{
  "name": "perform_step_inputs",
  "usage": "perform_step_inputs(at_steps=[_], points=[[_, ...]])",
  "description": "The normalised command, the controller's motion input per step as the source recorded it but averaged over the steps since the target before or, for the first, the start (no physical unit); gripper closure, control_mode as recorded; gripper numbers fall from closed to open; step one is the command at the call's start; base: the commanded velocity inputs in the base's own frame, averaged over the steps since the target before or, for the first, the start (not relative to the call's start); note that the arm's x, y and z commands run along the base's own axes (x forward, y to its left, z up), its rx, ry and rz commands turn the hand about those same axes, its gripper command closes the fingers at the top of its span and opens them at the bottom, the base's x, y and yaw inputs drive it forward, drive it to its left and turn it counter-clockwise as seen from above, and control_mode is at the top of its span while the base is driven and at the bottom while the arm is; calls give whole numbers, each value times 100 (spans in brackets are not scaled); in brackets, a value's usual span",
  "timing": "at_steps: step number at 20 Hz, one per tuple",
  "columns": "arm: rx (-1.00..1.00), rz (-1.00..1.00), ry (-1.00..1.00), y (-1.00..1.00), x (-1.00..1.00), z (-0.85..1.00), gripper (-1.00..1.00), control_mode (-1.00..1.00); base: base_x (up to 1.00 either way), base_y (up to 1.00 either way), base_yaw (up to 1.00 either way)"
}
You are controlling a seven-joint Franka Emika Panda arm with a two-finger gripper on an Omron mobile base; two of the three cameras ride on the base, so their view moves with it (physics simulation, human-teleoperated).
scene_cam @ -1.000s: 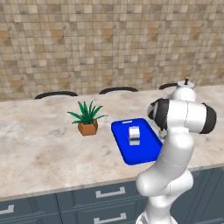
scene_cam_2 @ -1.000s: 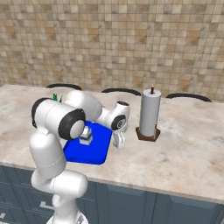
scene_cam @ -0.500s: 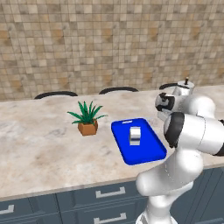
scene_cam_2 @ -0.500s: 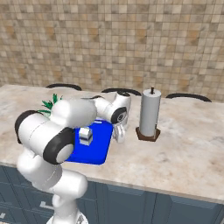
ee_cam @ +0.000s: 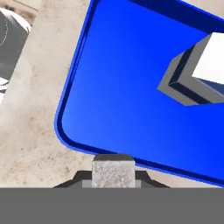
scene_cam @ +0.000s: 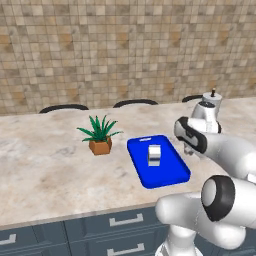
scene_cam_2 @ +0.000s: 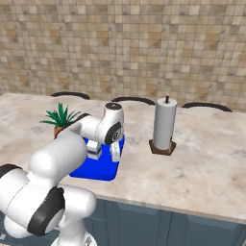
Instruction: Take out the milk from the fridge and place it on the tray on the counter. Then take the sugar cube near the tray and place it in the tray.
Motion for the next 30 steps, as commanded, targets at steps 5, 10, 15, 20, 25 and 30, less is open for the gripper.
perform_step_inputs(at_steps=[5, 10, 15, 20, 25, 30], points=[[-3, 0, 0, 13, -6, 7, 100, -100, 0, 0, 0], [0, 0, 0, 23, -25, 0, 100, -100, 0, 0, 0], [0, 0, 0, 32, 0, 0, 100, -100, 0, 0, 0], [1, 0, 3, 0, 2, -8, 100, -100, 0, 0, 0], [1, 0, 3, 6, 1, -22, 100, -100, 0, 0, 0], [0, 0, 3, 7, 12, -19, 100, -100, 0, 0, 0]])
